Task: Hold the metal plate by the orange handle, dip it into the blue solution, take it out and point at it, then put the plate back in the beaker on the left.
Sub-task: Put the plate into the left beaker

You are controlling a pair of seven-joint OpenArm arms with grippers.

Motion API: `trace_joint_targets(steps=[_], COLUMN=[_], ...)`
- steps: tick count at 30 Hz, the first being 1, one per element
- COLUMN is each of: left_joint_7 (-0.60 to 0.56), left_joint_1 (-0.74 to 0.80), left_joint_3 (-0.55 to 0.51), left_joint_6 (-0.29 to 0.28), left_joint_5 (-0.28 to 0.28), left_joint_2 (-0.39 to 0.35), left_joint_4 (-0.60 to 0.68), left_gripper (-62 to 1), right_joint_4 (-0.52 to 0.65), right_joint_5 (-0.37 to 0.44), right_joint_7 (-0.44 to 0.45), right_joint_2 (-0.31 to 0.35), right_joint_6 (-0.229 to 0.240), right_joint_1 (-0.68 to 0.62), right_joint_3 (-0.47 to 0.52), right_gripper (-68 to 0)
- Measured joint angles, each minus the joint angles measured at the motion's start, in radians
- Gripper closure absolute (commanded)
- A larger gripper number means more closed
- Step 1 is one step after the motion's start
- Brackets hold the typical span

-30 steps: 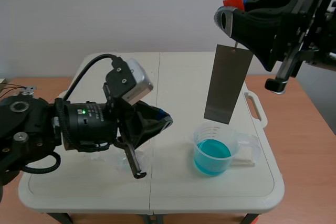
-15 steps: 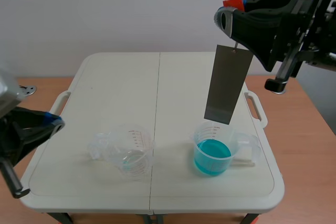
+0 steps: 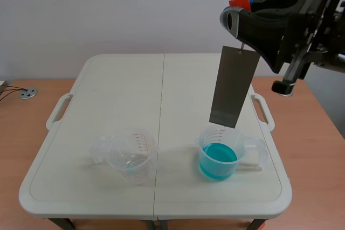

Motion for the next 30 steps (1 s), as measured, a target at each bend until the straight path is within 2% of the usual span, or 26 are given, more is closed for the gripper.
trace_joint_targets(steps=[15, 24, 30], left_joint_7=[-0.003, -0.003, -0.003], left_joint_1=[0.015, 0.011, -0.015], left_joint_3=[0.082, 0.208, 0.247], left_joint_6=[-0.001, -0.001, -0.001], left_joint_5=[0.000, 0.000, 0.000], left_joint_2=[0.155, 0.192, 0.192], left_joint_4=[-0.298, -0.417, -0.461], left_gripper=[-1.5, -1.5, -1.5], right_joint_4=[0.000, 0.000, 0.000], right_joint_5=[0.000, 0.001, 0.003], right_joint_7=[0.003, 0.003, 0.002], right_joint_2=[0.000, 0.000, 0.000], right_joint_6=[0.000, 0.000, 0.000], right_joint_1=[0.035, 0.104, 0.153], right_joint_3=[-0.026, -0.119, -0.193], right_gripper=[-1.1, -1.1, -1.1])
